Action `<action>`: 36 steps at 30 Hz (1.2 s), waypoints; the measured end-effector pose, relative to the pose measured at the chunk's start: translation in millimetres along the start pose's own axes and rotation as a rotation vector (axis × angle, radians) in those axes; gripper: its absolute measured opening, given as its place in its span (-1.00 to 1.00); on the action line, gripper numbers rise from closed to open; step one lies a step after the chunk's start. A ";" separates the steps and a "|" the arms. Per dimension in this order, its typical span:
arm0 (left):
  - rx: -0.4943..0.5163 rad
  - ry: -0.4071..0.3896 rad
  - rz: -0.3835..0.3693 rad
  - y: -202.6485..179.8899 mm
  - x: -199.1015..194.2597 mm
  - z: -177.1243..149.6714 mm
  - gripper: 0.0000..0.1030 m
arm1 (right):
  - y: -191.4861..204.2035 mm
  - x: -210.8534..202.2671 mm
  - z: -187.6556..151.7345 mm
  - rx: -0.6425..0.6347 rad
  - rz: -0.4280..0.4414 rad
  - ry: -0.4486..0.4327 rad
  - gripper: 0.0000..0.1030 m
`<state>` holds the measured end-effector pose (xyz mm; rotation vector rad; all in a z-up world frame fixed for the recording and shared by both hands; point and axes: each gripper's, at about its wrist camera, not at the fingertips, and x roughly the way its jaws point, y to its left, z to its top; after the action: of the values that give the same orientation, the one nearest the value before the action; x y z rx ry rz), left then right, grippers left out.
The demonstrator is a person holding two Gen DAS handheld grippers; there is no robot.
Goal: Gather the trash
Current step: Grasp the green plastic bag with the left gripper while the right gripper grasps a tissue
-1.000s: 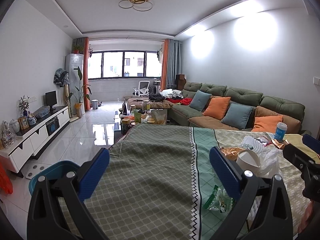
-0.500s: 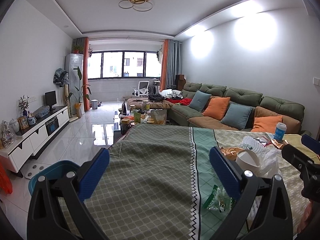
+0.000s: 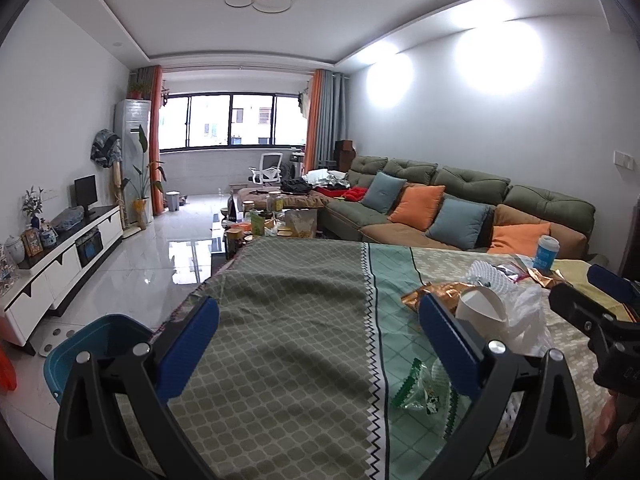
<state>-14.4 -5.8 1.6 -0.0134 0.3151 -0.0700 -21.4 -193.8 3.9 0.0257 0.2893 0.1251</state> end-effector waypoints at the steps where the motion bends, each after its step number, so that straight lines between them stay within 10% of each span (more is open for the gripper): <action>1: 0.005 0.008 -0.014 -0.9 1.1 -1.3 0.93 | -0.5 0.8 -1.1 0.002 0.003 0.008 0.93; 16: 0.077 0.273 -0.303 -29.2 38.9 -43.8 0.90 | -25.3 14.1 -25.4 0.061 0.096 0.208 0.71; 28: 0.030 0.415 -0.446 -27.7 65.7 -61.8 -0.49 | -38.4 24.5 -42.6 0.209 0.256 0.338 -0.31; 36: 0.020 0.384 -0.472 -17.2 52.8 -52.0 -0.66 | -40.8 7.6 -28.9 0.235 0.321 0.313 -0.85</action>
<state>18.4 -26.8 -63.8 -0.0545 0.6912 -0.5484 -17.6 -233.1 -27.7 0.2884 0.6105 0.4154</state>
